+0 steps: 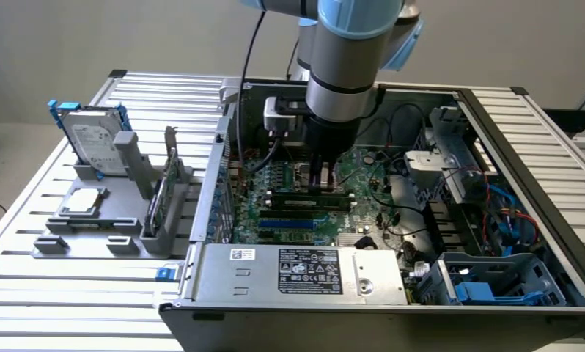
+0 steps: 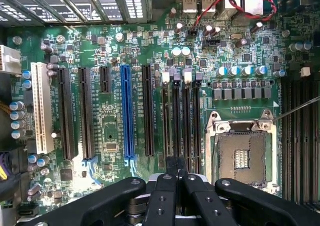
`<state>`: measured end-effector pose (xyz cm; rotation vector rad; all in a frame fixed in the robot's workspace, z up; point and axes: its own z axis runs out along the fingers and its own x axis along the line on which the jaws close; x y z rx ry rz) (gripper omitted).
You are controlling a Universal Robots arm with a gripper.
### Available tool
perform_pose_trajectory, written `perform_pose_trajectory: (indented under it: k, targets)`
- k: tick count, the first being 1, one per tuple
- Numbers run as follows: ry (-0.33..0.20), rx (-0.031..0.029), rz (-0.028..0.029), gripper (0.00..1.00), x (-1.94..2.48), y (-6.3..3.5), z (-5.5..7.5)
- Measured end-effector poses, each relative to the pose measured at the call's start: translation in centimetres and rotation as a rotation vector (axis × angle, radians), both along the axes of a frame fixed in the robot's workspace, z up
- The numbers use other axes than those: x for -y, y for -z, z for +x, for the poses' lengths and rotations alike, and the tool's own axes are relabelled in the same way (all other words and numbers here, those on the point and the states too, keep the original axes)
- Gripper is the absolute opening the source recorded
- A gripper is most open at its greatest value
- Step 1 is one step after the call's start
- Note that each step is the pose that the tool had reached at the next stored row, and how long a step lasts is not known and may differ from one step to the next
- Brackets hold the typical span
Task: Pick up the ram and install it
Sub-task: 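Press down the ram until it locks into place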
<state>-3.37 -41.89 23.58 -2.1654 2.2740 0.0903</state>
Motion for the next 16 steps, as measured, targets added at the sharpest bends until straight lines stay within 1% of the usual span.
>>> perform_pose_trajectory:
  k: [12,16]
  targets:
    - [0.000,0.0003,0.0001,0.11,-0.14,0.61,-0.04]
    - [0.000,0.0002,-0.0007,0.11,-0.14,0.84,-0.08]
